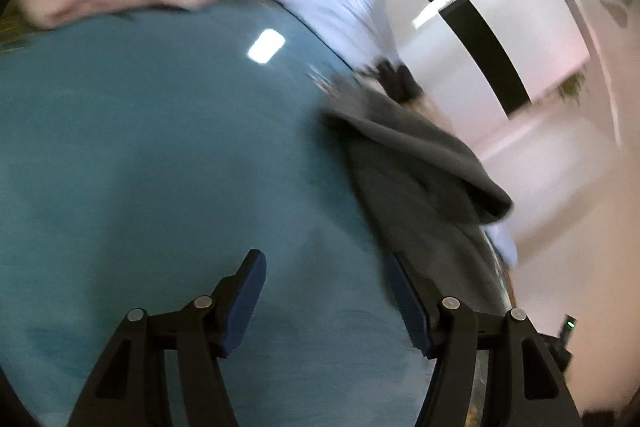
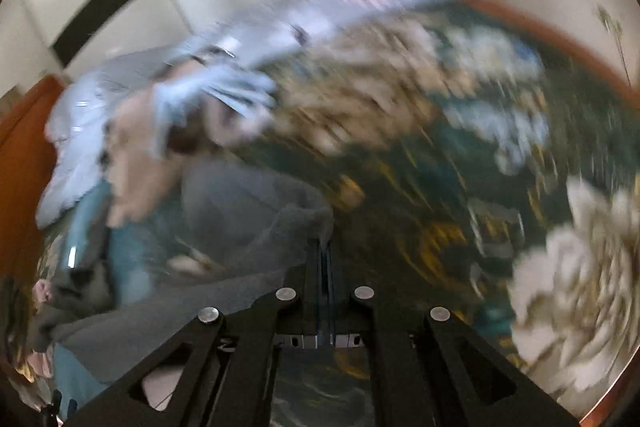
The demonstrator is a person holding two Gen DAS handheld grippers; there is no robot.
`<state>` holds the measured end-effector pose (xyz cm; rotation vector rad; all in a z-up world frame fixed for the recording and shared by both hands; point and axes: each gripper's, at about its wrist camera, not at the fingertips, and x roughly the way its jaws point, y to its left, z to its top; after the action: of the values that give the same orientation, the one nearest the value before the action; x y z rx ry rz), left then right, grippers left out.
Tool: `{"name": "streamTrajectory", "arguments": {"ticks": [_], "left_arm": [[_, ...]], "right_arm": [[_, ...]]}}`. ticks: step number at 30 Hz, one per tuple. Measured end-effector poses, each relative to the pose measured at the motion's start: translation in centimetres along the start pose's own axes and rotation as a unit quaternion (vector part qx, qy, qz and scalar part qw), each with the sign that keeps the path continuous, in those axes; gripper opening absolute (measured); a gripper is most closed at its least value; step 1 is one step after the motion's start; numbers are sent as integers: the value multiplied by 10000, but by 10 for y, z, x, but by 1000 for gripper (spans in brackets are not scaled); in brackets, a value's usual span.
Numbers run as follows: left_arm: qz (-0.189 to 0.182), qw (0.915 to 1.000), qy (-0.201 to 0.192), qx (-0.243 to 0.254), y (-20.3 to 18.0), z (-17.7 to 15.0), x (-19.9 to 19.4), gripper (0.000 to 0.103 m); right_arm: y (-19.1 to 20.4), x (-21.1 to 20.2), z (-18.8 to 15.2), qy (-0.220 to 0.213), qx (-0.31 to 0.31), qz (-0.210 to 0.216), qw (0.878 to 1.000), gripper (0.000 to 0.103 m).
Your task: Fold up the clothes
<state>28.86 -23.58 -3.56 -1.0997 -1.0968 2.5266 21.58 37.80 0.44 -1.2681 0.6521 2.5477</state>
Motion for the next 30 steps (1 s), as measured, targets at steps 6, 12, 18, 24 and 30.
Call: {"name": "streamTrajectory", "arguments": {"ticks": [6, 12, 18, 24, 30], "left_arm": [[-172, 9976, 569, 350, -62, 5, 49, 67], [-357, 9970, 645, -215, -85, 30, 79, 67], [587, 9958, 348, 614, -108, 16, 82, 37], [832, 9947, 20, 603, -108, 20, 73, 18], [861, 9823, -1017, 1319, -150, 58, 19, 15]], "right_arm": [[-6, 25, -7, 221, -122, 136, 9996, 2], [-3, 26, -10, 142, -378, 378, 9985, 2], [-12, 26, -12, 128, -303, 702, 9970, 2], [-14, 31, -14, 200, -178, 878, 9958, 3], [-6, 19, -16, 97, -370, 1397, 9895, 3]]}}
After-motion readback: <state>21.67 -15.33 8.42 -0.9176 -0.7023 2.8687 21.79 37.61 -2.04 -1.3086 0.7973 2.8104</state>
